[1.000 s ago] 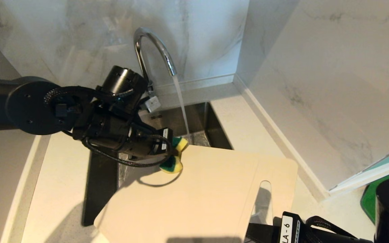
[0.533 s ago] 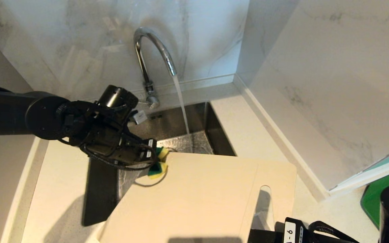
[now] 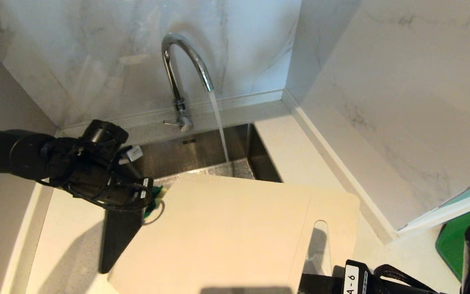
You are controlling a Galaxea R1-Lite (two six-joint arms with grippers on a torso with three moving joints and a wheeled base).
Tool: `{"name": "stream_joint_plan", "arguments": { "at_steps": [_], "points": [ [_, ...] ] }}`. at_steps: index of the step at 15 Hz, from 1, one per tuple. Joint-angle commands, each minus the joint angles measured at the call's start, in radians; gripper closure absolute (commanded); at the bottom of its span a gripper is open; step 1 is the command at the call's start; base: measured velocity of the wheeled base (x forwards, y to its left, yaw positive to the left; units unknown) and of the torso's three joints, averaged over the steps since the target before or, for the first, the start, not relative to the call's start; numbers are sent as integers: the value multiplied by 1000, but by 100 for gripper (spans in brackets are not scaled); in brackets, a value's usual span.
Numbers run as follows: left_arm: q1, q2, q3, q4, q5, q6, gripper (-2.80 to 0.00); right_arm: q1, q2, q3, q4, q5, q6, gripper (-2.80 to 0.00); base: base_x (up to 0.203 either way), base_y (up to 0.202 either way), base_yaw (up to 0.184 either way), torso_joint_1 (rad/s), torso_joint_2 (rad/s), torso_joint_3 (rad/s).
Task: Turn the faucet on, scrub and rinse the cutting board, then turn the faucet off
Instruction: Scrub the cutting board underwater, then put down the cutting board
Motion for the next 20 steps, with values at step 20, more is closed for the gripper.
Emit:
{"name": "stream_joint_plan", "arguments": {
  "at_steps": [20],
  "points": [
    [274,-357,31,64,-97,48,0,-7,16,3,3,-27,40,0,0,0,0,0,0,0]
  ]
}}
